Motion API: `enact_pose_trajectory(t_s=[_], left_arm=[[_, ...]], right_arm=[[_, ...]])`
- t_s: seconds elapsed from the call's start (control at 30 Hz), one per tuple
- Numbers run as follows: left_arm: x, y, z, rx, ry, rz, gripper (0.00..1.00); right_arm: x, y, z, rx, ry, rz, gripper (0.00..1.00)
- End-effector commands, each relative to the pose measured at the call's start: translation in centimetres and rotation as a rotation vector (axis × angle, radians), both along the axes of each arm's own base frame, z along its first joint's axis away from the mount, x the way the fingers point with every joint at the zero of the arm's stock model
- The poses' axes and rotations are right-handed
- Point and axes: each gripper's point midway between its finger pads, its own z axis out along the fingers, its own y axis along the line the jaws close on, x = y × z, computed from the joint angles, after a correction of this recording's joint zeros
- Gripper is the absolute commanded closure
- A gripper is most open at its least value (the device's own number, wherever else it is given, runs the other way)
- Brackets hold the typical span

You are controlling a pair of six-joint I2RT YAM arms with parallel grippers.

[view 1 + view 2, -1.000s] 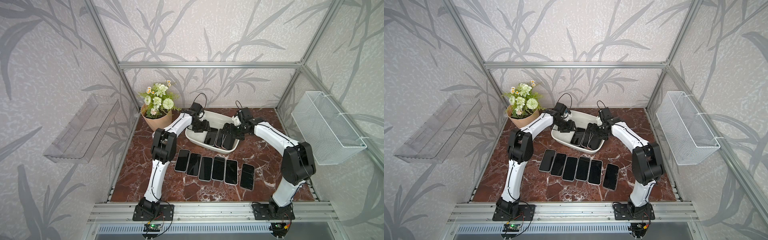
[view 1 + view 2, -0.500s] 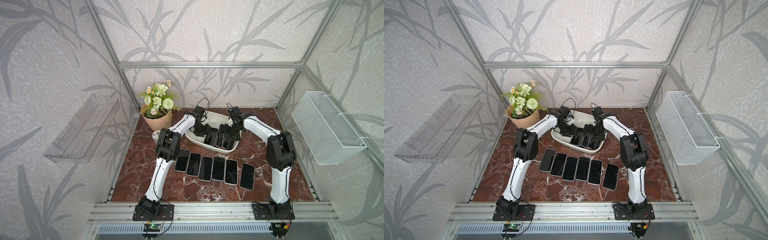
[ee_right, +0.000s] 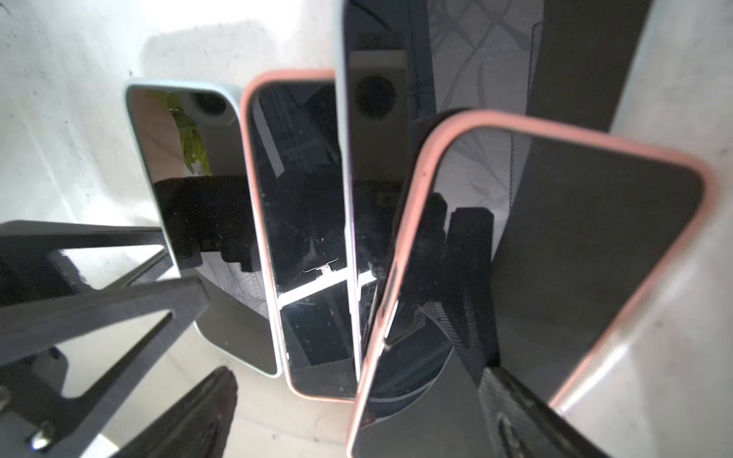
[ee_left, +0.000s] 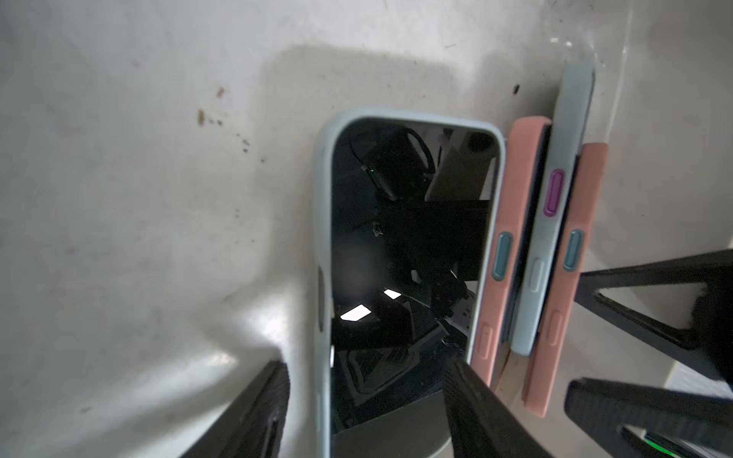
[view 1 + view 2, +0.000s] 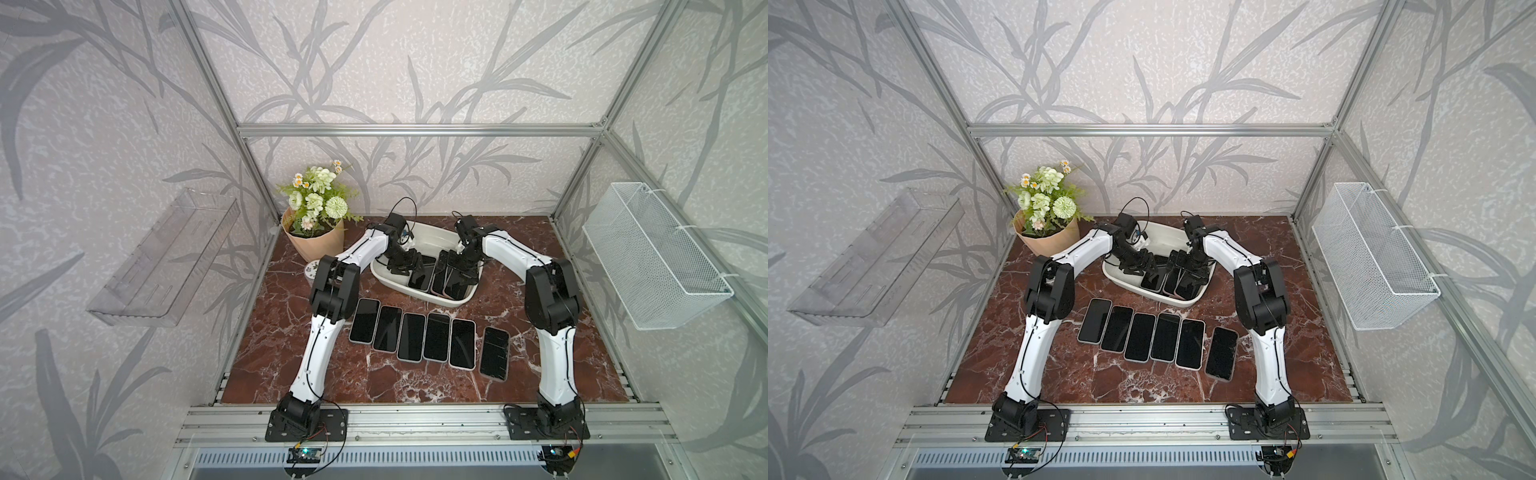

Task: Take the phone out of the storage box
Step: Pick up the phone from the storage box.

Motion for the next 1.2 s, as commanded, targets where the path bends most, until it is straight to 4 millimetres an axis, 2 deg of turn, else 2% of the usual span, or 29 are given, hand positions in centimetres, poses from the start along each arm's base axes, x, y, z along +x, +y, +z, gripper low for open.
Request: enact_pose_trajectory(t_s=[0.0,0.13,0.27,0.43,0.6,0.7,0.77,0.87,0.97,1.07,1.17], left_arm=[[-0.9,-0.7,-0.2,-0.091,0.065,0.001,0.33],[-1.2,-1.8,-0.3,-0.159,0.097,-0.009,0.33],[-1.3,-2.8,0.5,-0.235,0.108,-0.011,0.36],[-0.7,-3.9,3.3,-0.355,0.079,0.015,0.42],[-0.4,-4.9,6.3,-0.465,0.038,0.033,0.54],[-0.3,-4.8,6.1,-0.455,0.037,0.037,0.57],[-0.4,-4.5,5.1,-0.411,0.046,0.033,0.63],[-0.6,-4.1,4.0,-0.356,0.060,0.030,0.78],[-0.5,-3.3,3.3,-0.277,0.045,0.026,0.81],[-0.4,-2.9,3.4,-0.235,0.025,0.022,0.86],[-0.1,-2.6,4.4,-0.219,-0.010,0.025,0.91]], right_arm=[[-1.1,2.4,-5.7,0.077,0.105,0.026,0.00],[-0.8,2.7,-5.8,0.097,0.090,0.032,0.00],[-0.9,2.7,-6.1,0.115,0.088,0.026,0.00],[-0.6,2.8,-6.3,0.144,0.073,0.014,0.00],[-0.4,2.6,-6.7,0.167,0.060,-0.003,0.00],[-0.5,2.6,-6.6,0.179,0.060,-0.005,0.00],[-0.4,2.6,-6.3,0.183,0.051,-0.006,0.00],[-0.3,2.6,-5.6,0.191,0.035,-0.007,0.00],[-0.1,2.6,-4.9,0.193,0.015,-0.010,0.00],[0.0,2.4,-4.2,0.190,-0.012,-0.014,0.00],[0.2,2.1,-3.0,0.180,-0.057,-0.016,0.00]])
